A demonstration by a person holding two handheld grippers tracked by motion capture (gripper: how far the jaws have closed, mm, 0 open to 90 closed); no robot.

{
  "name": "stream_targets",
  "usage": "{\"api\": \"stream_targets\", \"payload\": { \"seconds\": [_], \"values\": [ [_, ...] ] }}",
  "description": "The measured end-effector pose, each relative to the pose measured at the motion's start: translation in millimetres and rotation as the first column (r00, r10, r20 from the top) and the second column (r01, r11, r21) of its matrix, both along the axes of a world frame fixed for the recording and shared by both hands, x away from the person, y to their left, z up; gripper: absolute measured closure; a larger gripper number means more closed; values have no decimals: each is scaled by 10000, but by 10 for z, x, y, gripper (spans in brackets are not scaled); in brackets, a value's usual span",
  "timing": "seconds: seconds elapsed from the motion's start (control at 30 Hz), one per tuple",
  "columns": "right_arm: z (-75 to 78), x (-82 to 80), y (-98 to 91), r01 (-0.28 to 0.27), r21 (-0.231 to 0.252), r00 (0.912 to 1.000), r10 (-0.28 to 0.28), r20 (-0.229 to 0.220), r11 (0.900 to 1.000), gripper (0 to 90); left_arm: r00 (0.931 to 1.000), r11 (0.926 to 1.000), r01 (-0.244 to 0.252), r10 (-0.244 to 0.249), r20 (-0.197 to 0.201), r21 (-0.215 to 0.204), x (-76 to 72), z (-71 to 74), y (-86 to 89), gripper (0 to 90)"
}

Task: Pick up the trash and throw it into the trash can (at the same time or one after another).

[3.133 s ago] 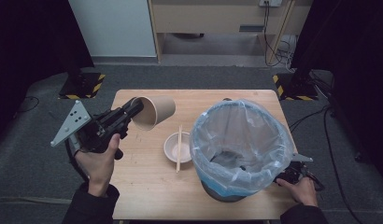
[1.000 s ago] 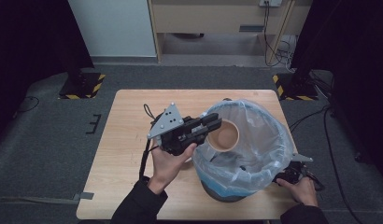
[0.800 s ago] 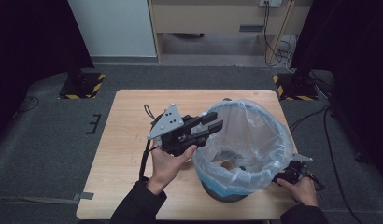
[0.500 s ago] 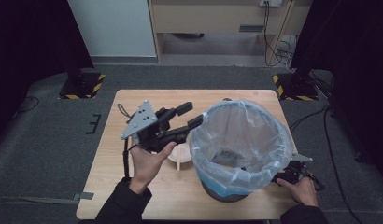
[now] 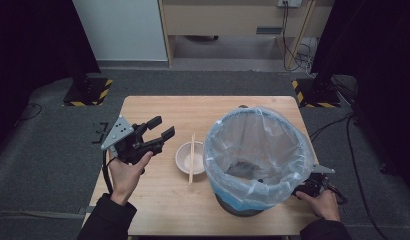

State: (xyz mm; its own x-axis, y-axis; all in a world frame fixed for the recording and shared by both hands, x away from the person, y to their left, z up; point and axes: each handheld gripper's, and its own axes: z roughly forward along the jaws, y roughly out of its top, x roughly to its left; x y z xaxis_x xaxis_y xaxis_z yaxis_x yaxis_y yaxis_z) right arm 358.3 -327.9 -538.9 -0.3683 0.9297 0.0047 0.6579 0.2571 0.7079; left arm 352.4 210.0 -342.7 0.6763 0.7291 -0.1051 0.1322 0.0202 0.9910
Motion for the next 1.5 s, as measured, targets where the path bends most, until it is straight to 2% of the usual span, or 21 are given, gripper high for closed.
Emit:
{"api": "stream_targets", "payload": {
  "seconds": [0.03,0.07,0.1,0.13,0.17,0.23,0.33,0.37,0.4,0.53,0.57,0.63,0.83,0.9,0.97,1.13,1.17,1.2,1.23,1.33,1.5],
  "values": [
    [0,0,2,2,20,10000,-2,1,10000,7,9993,9997,-158,164,-333,170,75,-99,16,382],
    [0,0,2,-4,20,10000,4,1,10000,7,9993,9997,-158,164,-333,170,75,-99,16,381],
    [0,-1,4,-3,30,10000,3,-9,10000,7,9977,9991,-276,295,-611,311,140,-202,8,379],
    [0,-1,4,-3,30,10000,3,-9,10000,7,9977,9991,-276,295,-611,311,140,-202,8,380],
    [0,-2,6,-42,35,10000,42,-12,10000,7,9950,9980,-326,374,-922,532,202,-315,-8,379],
    [0,-2,6,-68,32,10000,68,-19,10000,7,9913,9961,-362,459,-1232,802,258,-426,-29,380],
    [0,-1,7,-78,44,10000,78,-3,10000,7,9859,9922,-375,561,-1578,1187,324,-579,-56,380],
    [0,-1,7,-78,44,10000,78,-3,10000,7,9859,9922,-375,561,-1578,1187,324,-579,-56,380],
    [0,-1,7,-103,43,9999,103,-4,9999,7,9818,9892,-379,632,-1792,1414,360,-674,-70,380],
    [0,0,7,-133,33,9999,133,-7,9999,7,9719,9807,-378,807,-2213,1916,419,-859,-88,380],
    [0,0,7,-133,33,9999,133,-7,9999,7,9719,9807,-378,807,-2213,1916,419,-859,-88,381],
    [-1,2,5,-170,18,9999,170,11,9999,7,9641,9740,-311,884,-2503,2244,446,-981,-111,382],
    [0,2,7,-185,29,9998,185,-1,9998,7,9561,9688,28,700,-2844,2477,460,-1120,-238,386],
    [0,2,7,-183,30,9998,183,0,9998,7,9510,9581,238,663,-3019,2854,467,-1195,-352,386],
    [-1,2,7,-184,27,9998,184,2,9998,7,9494,9518,339,646,-3073,3050,473,-1231,-428,386],
    [0,3,6,-202,18,9998,202,2,9998,7,9419,9478,500,602,-3304,3150,494,-1293,-564,386],
    [-1,4,6,-212,20,9998,212,10,9998,7,9376,9417,619,587,-3428,3306,500,-1336,-626,386],
    [-1,4,6,-212,20,9998,212,10,9998,7,9376,9417,619,587,-3428,3306,500,-1336,-626,386],
    [0,4,5,-214,9,9998,214,7,9998,7,9317,9388,742,549,-3589,3363,499,-1387,-680,387],
    [0,4,5,-214,11,9998,214,5,9998,7,9237,9306,927,524,-3795,3541,493,-1449,-728,399],
    [-1,4,5,-222,13,9998,222,8,9998,7,9072,9251,1173,481,-4179,3610,492,-1515,-751,453]
  ]
}}
